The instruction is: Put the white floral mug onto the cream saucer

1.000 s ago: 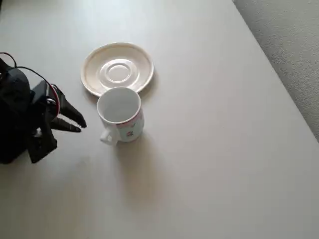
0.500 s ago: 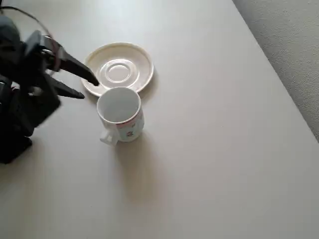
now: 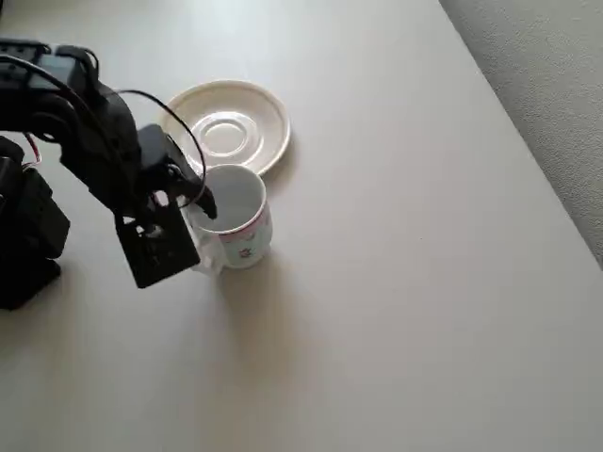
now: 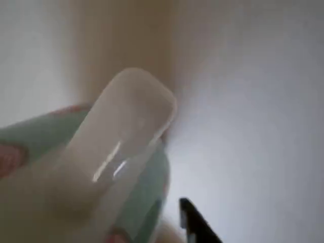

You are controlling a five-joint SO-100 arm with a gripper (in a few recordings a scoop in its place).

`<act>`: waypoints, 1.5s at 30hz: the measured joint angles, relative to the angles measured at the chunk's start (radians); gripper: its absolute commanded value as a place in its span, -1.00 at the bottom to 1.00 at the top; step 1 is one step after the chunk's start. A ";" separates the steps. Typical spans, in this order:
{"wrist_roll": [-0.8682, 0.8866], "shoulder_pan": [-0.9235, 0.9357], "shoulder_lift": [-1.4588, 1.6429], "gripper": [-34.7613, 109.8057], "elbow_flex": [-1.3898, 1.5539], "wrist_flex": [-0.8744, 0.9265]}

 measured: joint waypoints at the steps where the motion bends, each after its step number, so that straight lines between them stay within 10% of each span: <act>1: 0.000 0.000 -0.021 -0.32 0.005 -0.012; 19: 0.005 0.006 -0.098 -0.54 0.005 -0.109; 45: 0.074 -0.264 0.210 -0.54 -0.282 0.354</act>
